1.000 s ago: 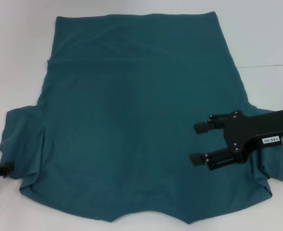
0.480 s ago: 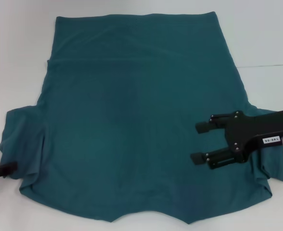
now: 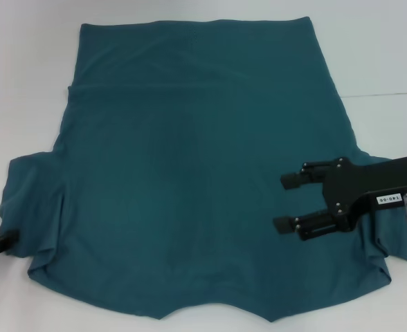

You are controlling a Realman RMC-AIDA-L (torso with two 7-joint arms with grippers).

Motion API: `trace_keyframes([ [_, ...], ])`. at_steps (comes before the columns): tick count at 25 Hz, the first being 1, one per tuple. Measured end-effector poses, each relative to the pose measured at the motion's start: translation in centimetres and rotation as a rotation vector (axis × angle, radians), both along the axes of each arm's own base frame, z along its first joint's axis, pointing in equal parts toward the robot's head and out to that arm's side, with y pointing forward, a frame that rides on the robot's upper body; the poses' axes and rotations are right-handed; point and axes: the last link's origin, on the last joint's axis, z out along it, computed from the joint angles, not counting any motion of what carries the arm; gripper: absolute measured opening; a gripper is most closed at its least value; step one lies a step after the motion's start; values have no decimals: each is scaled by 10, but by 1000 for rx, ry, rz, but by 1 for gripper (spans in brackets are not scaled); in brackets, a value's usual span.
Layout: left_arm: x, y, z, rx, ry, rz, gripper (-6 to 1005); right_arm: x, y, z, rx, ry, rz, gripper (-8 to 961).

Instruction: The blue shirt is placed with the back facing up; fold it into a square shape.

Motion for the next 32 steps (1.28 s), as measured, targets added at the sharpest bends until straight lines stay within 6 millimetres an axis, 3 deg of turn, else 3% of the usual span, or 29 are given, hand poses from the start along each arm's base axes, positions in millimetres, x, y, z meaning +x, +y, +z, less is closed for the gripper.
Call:
trace_keyframes([
  [5,2,0,-3,-12,-5,-4,175,-1,1,0,3,1,4,914],
  [16,19,12,0,-37,-18,-20,7,4,4,2,48,0,-11,915],
  [23,40,25,11,-46,-46,-38,7,15,2,6,91,9,-24,915],
  [32,65,37,5,-101,-25,-72,6,29,-3,1,114,33,-56,914],
])
